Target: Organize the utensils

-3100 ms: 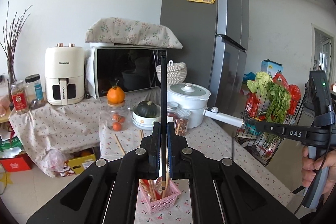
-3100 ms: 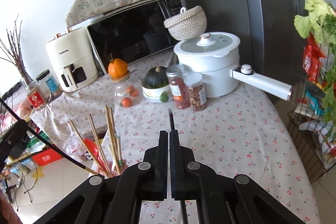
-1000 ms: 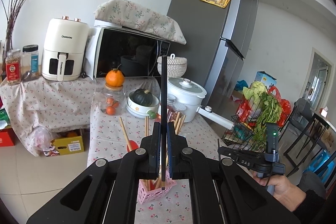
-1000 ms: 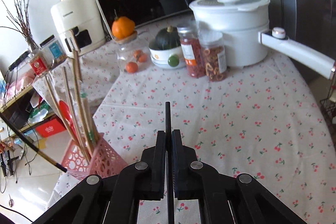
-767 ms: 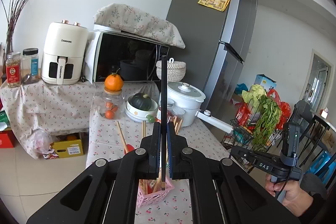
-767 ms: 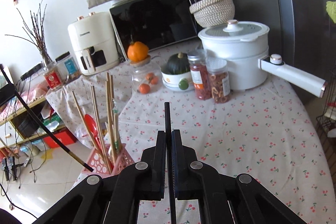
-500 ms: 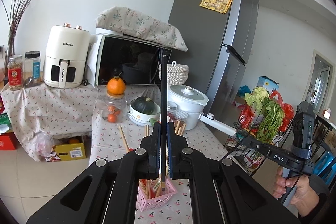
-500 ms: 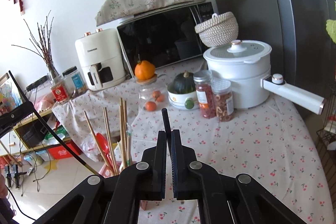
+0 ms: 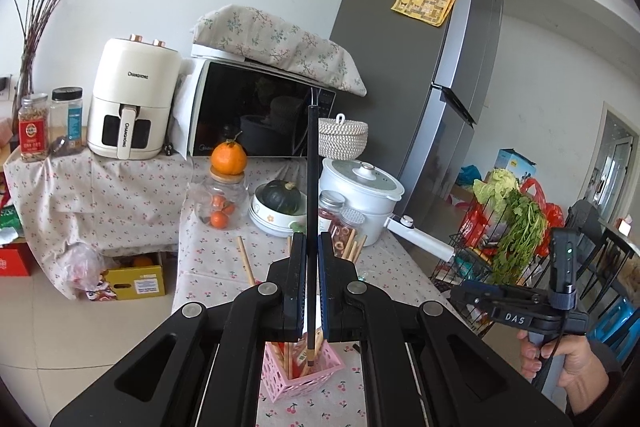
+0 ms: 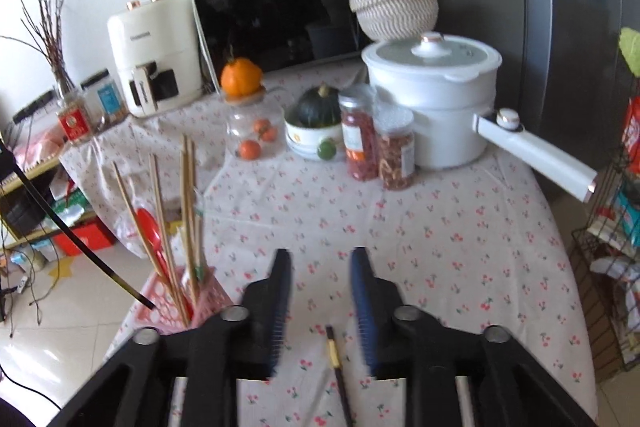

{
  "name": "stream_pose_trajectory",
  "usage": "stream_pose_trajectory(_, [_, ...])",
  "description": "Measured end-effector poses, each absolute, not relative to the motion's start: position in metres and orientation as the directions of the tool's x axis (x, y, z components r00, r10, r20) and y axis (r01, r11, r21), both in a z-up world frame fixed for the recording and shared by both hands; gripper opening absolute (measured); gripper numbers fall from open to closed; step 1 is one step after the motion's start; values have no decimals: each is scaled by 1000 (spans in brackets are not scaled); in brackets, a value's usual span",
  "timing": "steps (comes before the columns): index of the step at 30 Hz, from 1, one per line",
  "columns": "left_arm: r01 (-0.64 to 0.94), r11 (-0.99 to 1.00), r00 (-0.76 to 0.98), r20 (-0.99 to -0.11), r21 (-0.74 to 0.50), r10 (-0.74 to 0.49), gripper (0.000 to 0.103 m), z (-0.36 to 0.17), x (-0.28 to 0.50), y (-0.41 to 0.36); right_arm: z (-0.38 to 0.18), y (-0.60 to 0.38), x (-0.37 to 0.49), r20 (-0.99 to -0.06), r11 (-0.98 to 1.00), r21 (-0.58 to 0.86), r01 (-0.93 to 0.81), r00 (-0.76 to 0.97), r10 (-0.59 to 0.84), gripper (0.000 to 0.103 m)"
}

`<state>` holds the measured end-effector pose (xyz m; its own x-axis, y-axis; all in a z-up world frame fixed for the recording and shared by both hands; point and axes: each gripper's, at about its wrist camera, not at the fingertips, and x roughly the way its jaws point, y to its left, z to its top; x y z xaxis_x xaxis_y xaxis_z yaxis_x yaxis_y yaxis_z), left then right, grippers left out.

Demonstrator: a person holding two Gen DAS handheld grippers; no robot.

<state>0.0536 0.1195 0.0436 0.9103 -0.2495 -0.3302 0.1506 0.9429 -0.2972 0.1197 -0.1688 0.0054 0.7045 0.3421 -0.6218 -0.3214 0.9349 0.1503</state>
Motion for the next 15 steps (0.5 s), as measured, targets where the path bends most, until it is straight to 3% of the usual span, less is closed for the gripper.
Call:
stream_pose_trajectory(1, [156, 941, 908, -331, -299, -255, 5, 44, 54, 119, -3, -171, 121, -643, 936, 151, -317, 688, 337, 57])
stream_pose_trajectory(2, [162, 940, 906, -331, -300, -262, 5, 44, 54, 118, -11, -173, 122, -668, 938, 151, -312, 667, 330, 58])
stream_pose_trajectory(6, [183, 936, 894, -346, -301, -286, 5, 41, 55, 114, -41, -181, 110, -759, 940, 162, -299, 571, 312, 58])
stream_pose_trajectory(15, [225, 920, 874, -351, -321, -336, 5, 39, 48, 109, -123, -177, 48, -938, 942, -11, -337, 331, 108, 57])
